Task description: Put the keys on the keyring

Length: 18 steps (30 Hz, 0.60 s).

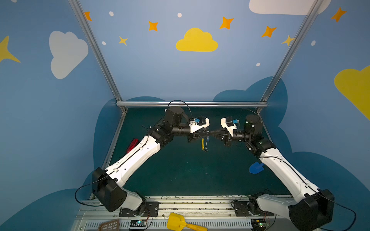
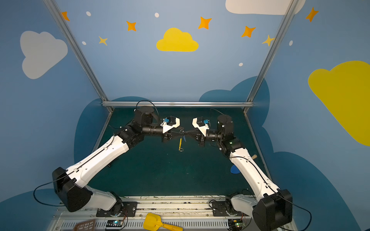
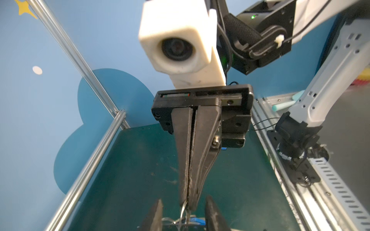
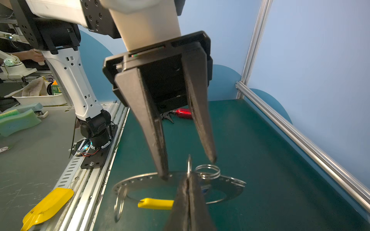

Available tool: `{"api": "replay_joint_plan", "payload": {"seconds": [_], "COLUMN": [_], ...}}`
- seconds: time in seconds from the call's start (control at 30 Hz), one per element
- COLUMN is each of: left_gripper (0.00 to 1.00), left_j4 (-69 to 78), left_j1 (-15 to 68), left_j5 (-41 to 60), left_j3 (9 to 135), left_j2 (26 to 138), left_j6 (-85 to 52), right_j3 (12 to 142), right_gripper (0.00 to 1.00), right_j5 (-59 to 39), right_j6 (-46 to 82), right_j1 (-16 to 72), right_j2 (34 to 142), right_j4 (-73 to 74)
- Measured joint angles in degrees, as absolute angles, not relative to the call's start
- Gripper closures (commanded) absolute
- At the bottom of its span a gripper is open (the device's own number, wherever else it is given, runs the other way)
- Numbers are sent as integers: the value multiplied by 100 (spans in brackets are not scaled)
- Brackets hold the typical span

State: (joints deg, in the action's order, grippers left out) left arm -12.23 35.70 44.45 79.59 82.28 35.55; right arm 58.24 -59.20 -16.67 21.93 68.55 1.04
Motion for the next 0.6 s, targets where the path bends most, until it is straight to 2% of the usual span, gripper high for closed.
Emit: {"api": "replay_joint_plan", "payload": {"seconds": [0.17,0.33,0.6], "left_gripper": [59,73,73], "left_j4": [-456,443,1013], "left_j1": [3297,3114,3114], "left_j5": [4344,4320,4604], "left_j3": [7142,6484,6425], "left_j2": [7749,7599,7642], "left_j6": [2923,2161,1544], "right_j3": [5824,5824,5824], "right_gripper": [100,100,100], "right_j5": [-5924,-5961,-5988], "right_j6": [-1647,-1529,-1520], "right_j1": [2193,2193,2193], "right_j2": [6930,7050,7070], "right_j4": [204,414,622]}}
